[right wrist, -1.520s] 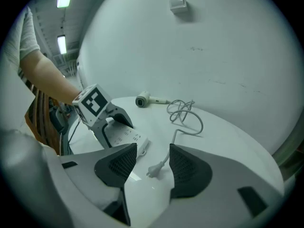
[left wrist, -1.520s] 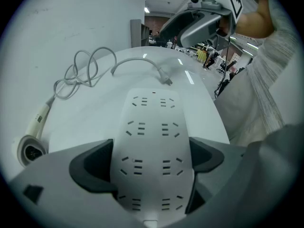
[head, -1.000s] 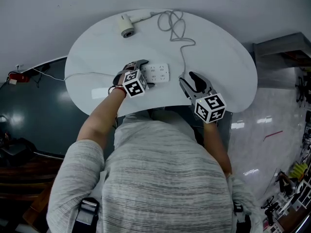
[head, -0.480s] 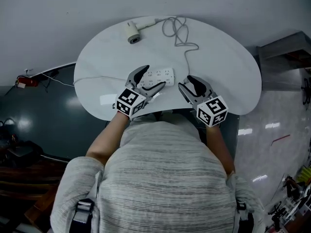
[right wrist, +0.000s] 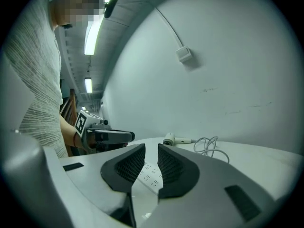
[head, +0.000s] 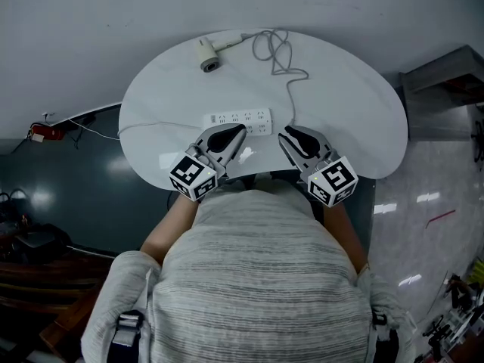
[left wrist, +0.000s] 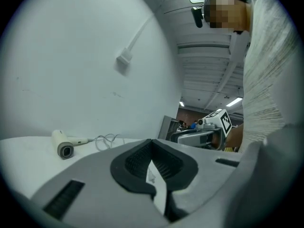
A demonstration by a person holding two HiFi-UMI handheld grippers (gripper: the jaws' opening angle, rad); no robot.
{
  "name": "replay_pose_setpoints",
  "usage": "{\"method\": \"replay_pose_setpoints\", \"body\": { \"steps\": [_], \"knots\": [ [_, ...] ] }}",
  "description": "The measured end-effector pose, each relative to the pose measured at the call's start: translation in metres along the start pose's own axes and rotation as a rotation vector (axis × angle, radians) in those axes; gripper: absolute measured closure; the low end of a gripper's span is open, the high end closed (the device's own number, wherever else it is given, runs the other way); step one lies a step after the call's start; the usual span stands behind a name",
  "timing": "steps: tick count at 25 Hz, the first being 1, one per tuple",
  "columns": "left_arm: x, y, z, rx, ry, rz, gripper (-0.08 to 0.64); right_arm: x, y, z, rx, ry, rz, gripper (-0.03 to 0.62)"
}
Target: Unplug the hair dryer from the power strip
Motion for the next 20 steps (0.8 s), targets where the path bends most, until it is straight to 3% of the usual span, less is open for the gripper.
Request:
{"method": "replay_pose_setpoints", "body": {
  "steps": [7, 20],
  "knots": [
    [-0.004, 0.013, 0.008, -0.018, -0.029, 0.051, 0.554, -0.002, -0.017, 0.000, -0.051, -0.015, -0.038, 0.558],
    [0.003, 0.023, 0.025, -0.072, -0.083, 0.093, 0.554, 0.011, -0.034, 0.012, -0.125, -0.098, -0.089, 0.568]
  ]
}}
Point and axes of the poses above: the fingertips, and each gripper's own axes: x forward along the fingers, y to its right, z out of its underside, the point moved 6 cm from there along -x, backward along the fingers, and after that the axes turned 4 degrees about -z, right-handed, at the moved point
